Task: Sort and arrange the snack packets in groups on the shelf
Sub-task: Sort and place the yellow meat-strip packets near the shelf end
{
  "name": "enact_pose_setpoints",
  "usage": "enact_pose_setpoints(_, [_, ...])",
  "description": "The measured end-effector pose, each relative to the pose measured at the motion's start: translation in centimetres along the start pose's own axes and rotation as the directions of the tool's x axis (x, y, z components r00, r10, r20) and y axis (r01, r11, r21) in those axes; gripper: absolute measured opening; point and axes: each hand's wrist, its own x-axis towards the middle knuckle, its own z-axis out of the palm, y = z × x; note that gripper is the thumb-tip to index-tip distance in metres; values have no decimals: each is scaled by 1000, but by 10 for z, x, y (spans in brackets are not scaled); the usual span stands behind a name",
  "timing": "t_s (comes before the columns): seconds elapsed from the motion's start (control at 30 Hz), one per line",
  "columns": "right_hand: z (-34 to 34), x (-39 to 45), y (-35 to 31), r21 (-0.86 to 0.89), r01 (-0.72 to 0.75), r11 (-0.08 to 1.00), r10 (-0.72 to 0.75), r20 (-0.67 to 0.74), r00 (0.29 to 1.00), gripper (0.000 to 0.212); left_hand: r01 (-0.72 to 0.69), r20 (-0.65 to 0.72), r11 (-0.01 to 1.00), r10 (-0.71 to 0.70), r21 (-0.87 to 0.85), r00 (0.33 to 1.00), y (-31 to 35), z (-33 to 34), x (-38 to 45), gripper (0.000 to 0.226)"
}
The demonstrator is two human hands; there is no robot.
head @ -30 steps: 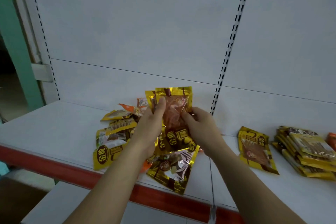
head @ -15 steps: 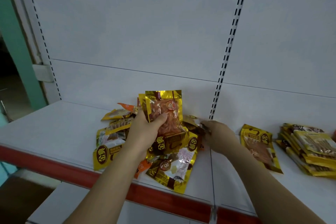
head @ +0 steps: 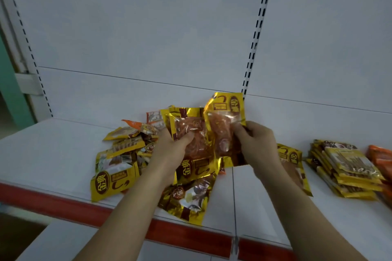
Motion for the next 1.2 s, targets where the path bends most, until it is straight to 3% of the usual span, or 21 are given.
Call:
enact_pose_setpoints(0.1, [20, -19, -5, -225, 125, 966, -124, 17, 992, 39, -1, 90, 1000, 2, -14, 996, 6, 14, -9, 35])
enact_pose_setpoints(0.23, [36, -29, -4, -179, 219, 959, -224, -10, 974, 38, -97, 58, 985, 90, 141, 994, 1, 19, -11, 52])
enact_pose_setpoints(0.3, [34, -21, 3, -143, 221, 965, -220, 22, 975, 39, -103, 2, 984, 104, 148, 995, 1, 11, -8, 39])
enact_pose_setpoints(0.37, [27, -8, 17, -237, 159, 958, -134, 117, 984, 30, -101, -27, 991, 103, 92, 994, 4, -2, -4, 28])
enact_pose_setpoints(0.47, [25, 7, 44, -554, 230, 800, -14, 366, 931, 58, -77, -56, 997, 79, 28, 995, 8, -20, -2, 37])
enact_pose_setpoints(0.57, [43, 12, 56, -639, 335, 693, -60, 412, 909, 45, -61, -76, 998, 62, 19, 995, 6, -29, 0, 54])
enact_pose_setpoints(0.67, [45, 16, 54, -663, 292, 690, -53, 356, 933, 32, -67, -44, 997, 68, 28, 997, 0, -34, 0, 40])
enact_pose_setpoints(0.73, [33, 17, 49, -632, 225, 742, -88, 241, 966, 29, -71, -41, 997, 72, 32, 997, -2, -37, 0, 38])
enact_pose_setpoints(0.87, [2, 9, 28, -248, 59, 967, -69, -32, 997, 25, -70, -33, 997, 71, 34, 997, -4, -30, 5, 59])
enact_pose_setpoints(0.93, [-9, 0, 20, -188, 82, 979, -95, -57, 994, 22, -63, -2, 998, 63, 31, 998, -7, -20, 7, 58])
enact_pose_setpoints(1.03, [-22, -14, 18, -197, 121, 973, -138, -80, 987, 24, -67, 37, 997, 66, 29, 997, -9, -8, 6, 31])
enact_pose_setpoints(1.2, [-54, -25, 33, -204, 58, 977, -93, -166, 982, 19, -33, 113, 998, 28, 44, 993, -8, 17, 3, 30])
